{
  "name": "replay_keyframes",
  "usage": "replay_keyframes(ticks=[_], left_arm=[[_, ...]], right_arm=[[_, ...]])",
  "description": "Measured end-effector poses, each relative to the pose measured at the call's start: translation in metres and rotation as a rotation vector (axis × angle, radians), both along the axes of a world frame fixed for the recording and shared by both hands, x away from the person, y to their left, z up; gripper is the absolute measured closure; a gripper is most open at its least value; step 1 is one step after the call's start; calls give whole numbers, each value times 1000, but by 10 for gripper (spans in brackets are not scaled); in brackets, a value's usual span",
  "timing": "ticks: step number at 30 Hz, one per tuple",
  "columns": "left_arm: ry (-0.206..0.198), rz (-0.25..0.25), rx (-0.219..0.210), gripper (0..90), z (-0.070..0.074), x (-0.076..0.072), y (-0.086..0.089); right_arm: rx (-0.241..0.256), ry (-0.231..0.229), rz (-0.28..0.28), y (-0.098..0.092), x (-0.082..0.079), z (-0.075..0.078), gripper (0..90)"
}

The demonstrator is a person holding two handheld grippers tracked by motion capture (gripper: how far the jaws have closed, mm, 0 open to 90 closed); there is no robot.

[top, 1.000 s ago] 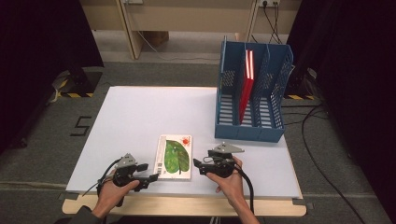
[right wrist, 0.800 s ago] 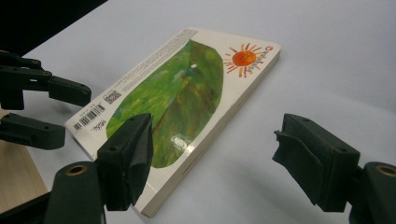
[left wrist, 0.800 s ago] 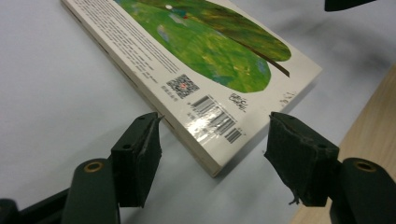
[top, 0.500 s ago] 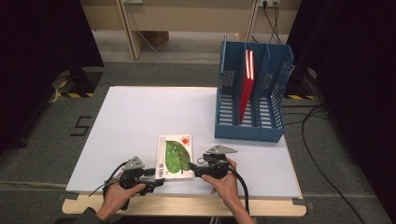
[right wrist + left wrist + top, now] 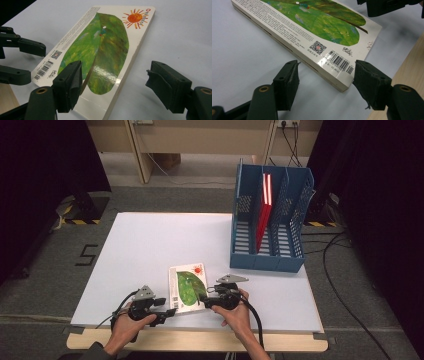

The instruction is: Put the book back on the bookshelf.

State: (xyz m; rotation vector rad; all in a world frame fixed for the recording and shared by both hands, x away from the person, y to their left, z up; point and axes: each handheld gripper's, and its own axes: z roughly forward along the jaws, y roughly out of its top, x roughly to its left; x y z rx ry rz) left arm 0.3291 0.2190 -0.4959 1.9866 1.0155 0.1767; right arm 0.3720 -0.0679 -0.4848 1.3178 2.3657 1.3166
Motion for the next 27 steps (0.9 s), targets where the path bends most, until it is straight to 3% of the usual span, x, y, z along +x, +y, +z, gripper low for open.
replay_keyframes(ticks=[7,16,19,23,27], left_arm=[[0,-21,20,386,-1,-2,-3],[10,-39,3,429,-2,-3,-7],[9,-34,5,427,-2,-3,-7],[-8,-24,30,421,-1,-6,-11],[-14,-25,43,438,-1,-6,-12]], right_arm=[[-3,43,-4,10,5,-7,305],[22,72,1,18,7,-9,316],[35,84,-15,17,8,-9,353],[96,125,-58,15,9,-9,365],[114,122,-76,14,9,-6,372]])
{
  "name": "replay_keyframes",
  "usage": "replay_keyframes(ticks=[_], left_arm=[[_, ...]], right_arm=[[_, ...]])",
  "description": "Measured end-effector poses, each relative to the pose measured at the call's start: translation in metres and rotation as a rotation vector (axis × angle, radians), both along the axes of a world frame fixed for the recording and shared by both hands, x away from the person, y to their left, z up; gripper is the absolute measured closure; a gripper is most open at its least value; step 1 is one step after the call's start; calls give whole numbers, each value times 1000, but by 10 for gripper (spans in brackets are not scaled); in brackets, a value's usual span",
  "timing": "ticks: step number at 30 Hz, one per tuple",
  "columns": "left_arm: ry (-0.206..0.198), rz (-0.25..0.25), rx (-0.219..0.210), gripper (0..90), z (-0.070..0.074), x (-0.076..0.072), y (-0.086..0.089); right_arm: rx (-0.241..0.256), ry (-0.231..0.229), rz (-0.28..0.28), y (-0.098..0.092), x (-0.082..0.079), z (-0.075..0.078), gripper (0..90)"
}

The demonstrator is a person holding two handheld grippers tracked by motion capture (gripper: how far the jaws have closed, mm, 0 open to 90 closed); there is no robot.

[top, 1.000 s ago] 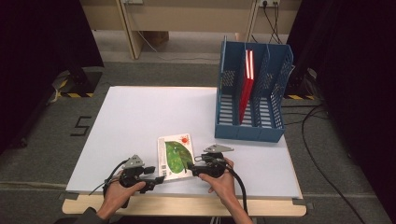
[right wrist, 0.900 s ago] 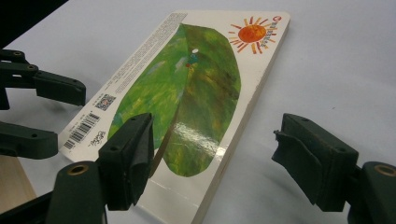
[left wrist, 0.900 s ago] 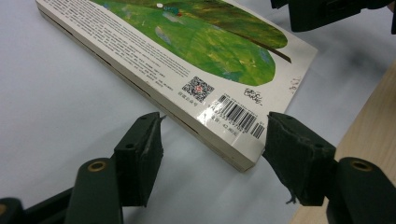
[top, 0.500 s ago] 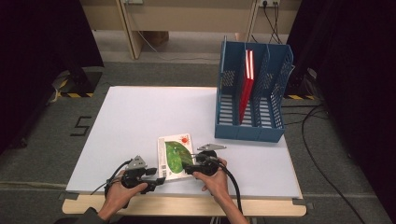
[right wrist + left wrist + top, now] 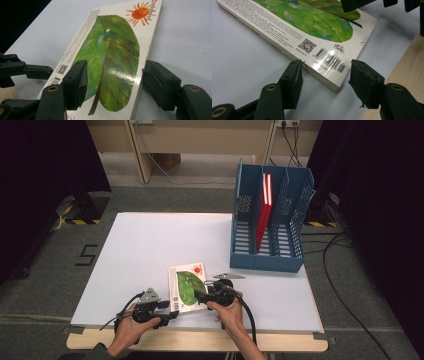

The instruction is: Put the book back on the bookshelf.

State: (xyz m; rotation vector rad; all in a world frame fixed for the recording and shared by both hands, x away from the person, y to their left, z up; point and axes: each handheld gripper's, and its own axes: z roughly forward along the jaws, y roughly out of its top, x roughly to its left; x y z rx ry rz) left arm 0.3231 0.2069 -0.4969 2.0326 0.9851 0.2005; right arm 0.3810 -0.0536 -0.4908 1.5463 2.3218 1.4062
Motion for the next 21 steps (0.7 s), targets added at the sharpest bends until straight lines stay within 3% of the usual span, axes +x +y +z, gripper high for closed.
replay_keyframes(ticks=[8,14,21], left_arm=[[-8,3,-10,415,-1,-1,-6],[-9,-1,-15,398,-1,0,-8],[-28,-13,-20,385,0,1,-6]], right_arm=[[87,-93,-29,-1,4,29,478],[84,-164,16,11,1,52,516],[18,-250,75,28,-8,68,523]])
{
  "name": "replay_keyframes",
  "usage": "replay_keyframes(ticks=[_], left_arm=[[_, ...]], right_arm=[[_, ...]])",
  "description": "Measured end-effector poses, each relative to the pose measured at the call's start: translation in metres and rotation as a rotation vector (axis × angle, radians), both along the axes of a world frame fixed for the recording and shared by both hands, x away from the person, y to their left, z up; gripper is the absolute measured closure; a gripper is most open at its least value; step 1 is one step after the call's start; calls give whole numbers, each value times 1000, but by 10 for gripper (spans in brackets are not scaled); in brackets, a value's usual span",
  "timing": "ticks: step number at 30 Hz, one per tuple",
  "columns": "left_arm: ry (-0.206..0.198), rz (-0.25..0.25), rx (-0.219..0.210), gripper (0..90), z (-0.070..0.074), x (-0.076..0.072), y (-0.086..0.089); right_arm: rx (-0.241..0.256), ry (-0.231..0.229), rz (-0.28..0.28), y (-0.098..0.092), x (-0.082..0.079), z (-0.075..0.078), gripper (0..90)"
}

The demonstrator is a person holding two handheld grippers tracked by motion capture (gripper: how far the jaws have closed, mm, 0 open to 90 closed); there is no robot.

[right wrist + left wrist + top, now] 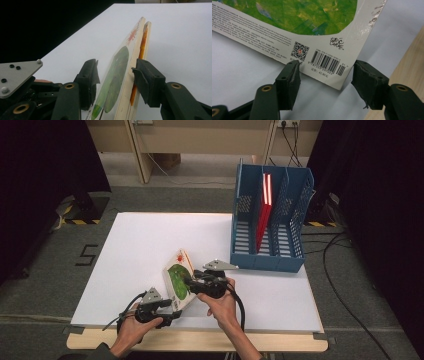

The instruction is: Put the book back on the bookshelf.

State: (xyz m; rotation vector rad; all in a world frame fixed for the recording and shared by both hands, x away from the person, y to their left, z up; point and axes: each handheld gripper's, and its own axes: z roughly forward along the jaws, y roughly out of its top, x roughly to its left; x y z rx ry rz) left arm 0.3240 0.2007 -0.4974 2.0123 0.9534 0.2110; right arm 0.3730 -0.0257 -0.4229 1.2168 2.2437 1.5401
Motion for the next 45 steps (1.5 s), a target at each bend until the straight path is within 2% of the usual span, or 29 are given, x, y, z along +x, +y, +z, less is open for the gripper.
replay_keyframes(ticks=[2,5,7,9,14,16,21,22,26,28,30,32,34,35,38,40,43,45], left_arm=[[5,-10,2,375,0,0,1],[0,-17,-18,358,1,-2,0],[-20,-23,-12,337,2,-3,-4],[-22,-27,-10,315,1,-3,-5],[-17,-26,-46,317,-1,-2,-5],[-20,-30,-46,313,-1,-1,-6],[-33,-37,-40,317,-2,-1,-7],[-36,-37,-41,316,-2,-1,-6],[-34,-59,-97,355,4,-5,-2],[-33,-74,-83,329,5,-8,1],[-31,-78,-57,313,4,-10,7],[-25,-79,-62,315,6,-10,15],[-20,-77,-72,323,9,-10,26],[-23,-70,-70,323,10,-9,29],[-47,-25,-22,310,10,-8,42],[-47,3,-17,306,10,-8,48],[-66,29,7,293,10,-6,53],[-83,56,42,270,9,-6,54]], right_arm=[[4,-8,7,3,-2,2,524],[8,-17,22,4,-2,3,524],[7,-14,28,5,-2,5,526],[5,-17,31,6,-2,6,526],[18,-10,27,8,0,8,525],[8,-19,33,10,0,10,525],[18,-35,37,15,-2,12,529],[7,-54,43,17,-3,13,529],[7,-64,57,20,-5,14,535],[23,-70,75,22,-7,14,537],[13,-82,80,25,-9,15,536],[-1,-104,91,29,-12,15,536],[-2,-108,100,31,-14,16,536],[-1,-103,106,33,-15,17,536],[-19,-126,118,38,-19,18,536],[-37,-145,125,40,-21,18,535],[-27,-151,150,44,-24,18,535],[-25,-148,161,45,-25,18,535]])
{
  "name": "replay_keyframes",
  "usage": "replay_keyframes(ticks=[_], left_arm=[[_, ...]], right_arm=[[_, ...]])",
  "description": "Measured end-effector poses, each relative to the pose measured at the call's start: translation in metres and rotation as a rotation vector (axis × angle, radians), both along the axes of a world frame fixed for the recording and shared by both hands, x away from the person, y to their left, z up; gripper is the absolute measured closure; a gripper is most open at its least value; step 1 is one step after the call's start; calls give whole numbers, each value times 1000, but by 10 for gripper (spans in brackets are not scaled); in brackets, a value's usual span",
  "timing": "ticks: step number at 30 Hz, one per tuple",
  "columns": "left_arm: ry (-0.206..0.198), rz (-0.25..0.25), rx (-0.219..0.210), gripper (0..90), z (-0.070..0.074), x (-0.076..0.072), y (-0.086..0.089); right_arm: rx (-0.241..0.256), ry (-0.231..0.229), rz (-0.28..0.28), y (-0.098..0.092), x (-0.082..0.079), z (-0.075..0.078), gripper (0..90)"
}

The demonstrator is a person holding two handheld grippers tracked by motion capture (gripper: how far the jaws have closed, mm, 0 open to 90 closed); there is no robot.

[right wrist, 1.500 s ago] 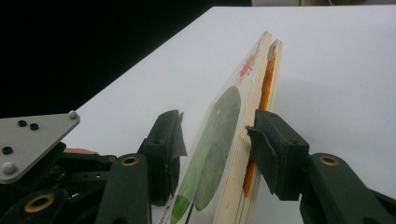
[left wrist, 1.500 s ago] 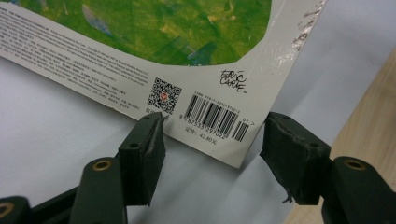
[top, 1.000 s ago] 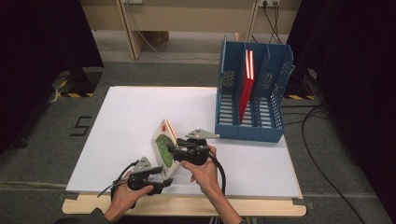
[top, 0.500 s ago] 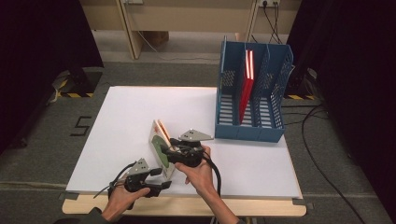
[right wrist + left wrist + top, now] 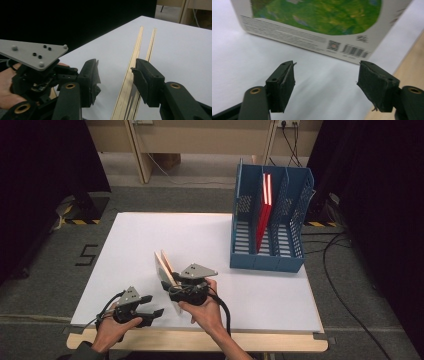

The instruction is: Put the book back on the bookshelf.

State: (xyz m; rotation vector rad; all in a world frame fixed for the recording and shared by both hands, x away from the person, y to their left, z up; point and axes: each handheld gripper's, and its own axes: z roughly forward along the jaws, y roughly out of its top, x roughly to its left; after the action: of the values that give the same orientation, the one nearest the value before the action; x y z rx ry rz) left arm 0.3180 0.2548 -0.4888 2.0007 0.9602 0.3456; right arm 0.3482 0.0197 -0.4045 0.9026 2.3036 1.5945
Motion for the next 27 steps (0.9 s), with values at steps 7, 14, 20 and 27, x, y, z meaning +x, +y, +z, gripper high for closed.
replay_keyframes(ticks=[7,14,20,27], left_arm=[[5,23,5,254,-1,2,2],[0,47,-1,253,0,2,4],[2,54,-3,254,0,3,4],[6,70,-1,256,0,3,6]], right_arm=[[-17,-25,19,5,-5,0,517],[-50,-66,34,11,-9,0,503],[-56,-78,30,12,-11,0,472],[-85,-102,6,12,-11,-2,418]])
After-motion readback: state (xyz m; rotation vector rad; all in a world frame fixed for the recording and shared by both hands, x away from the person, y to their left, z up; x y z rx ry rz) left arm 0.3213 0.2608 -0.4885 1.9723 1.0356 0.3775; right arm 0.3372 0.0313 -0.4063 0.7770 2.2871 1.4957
